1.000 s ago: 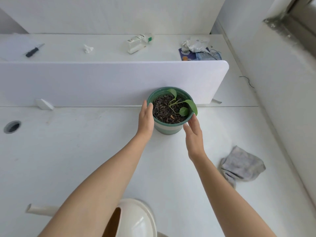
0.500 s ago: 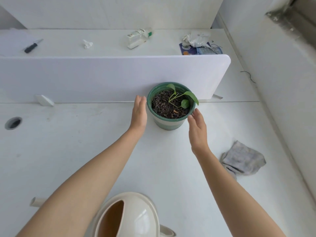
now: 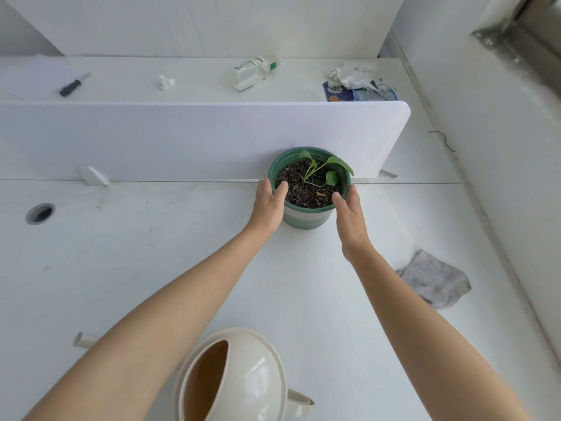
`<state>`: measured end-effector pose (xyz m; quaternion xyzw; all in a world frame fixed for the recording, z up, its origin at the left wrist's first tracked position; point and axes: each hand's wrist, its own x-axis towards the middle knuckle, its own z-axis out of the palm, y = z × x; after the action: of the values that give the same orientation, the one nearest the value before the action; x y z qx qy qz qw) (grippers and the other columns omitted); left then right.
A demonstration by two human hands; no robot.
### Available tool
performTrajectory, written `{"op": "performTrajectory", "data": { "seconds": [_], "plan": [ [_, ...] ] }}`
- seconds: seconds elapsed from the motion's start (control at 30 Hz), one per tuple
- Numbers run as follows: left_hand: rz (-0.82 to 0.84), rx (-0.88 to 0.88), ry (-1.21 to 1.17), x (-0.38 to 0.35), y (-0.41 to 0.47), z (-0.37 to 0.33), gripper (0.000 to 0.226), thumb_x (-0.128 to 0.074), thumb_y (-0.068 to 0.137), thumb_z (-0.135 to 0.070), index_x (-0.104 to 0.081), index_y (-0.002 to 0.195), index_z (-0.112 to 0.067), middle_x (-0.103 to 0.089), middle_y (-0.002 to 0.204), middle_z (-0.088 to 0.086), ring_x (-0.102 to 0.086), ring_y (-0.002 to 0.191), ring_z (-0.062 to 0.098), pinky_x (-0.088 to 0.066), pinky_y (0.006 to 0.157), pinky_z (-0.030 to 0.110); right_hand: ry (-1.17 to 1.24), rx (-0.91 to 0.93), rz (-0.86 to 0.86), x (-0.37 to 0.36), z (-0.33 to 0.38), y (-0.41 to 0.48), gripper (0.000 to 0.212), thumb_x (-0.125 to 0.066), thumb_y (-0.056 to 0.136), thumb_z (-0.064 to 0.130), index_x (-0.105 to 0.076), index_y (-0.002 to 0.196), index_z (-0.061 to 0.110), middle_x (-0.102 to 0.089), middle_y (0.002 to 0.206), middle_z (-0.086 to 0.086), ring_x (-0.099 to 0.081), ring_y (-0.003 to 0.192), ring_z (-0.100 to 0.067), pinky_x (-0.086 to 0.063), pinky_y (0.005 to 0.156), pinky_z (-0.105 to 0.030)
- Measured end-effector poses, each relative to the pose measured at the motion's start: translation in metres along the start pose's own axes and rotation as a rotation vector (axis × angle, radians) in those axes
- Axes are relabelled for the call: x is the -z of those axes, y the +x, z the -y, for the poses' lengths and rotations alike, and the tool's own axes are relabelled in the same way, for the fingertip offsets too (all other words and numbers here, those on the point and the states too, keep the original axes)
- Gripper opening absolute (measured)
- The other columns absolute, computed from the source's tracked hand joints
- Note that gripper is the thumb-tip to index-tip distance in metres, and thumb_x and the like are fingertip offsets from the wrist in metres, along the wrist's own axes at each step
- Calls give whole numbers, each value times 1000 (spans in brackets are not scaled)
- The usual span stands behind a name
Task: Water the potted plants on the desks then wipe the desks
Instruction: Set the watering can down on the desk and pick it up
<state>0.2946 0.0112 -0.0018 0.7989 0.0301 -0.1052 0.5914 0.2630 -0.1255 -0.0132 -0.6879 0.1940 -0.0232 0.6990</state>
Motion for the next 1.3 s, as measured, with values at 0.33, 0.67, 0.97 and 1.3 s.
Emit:
{"op": "performTrajectory", "data": {
  "seconds": [0.33,0.67,0.97,1.3],
  "plan": [
    [-325,-169,-82,121,-155,3,27,-46,91,-23,-53,116,-18,-63,103,-2,-63,85,-2,-45,81,11,-106,83,115,17,-7,-154,25,-44,93,8,-56,103,28,-55,124,2,-51,107,-3,-40,88,-11],
    [-757,-60,-230,152,-267,78,22,-38,96,-8,-60,102,-8,-63,87,7,-64,73,8,-48,71,12,-269,26,168,8,-43,-241,18,-45,93,17,-63,96,20,-59,113,-3,-53,93,-11,-41,67,-4],
    [-578,187,-402,144,-252,112,36,-40,96,-20,-45,130,-11,-53,119,6,-53,103,23,-42,85,34,-302,24,172,-2,-60,-270,17,-47,93,21,-56,106,18,-63,98,5,-57,95,-4,-43,72,-14],
    [-373,193,-523,130,-236,119,36,-45,94,-21,-44,128,-8,-53,112,4,-55,107,25,-41,85,34,-451,90,134,-8,-67,-278,36,-49,92,26,-56,98,-9,-56,91,-30,-48,77,-26,-35,68,-28]
  ]
}}
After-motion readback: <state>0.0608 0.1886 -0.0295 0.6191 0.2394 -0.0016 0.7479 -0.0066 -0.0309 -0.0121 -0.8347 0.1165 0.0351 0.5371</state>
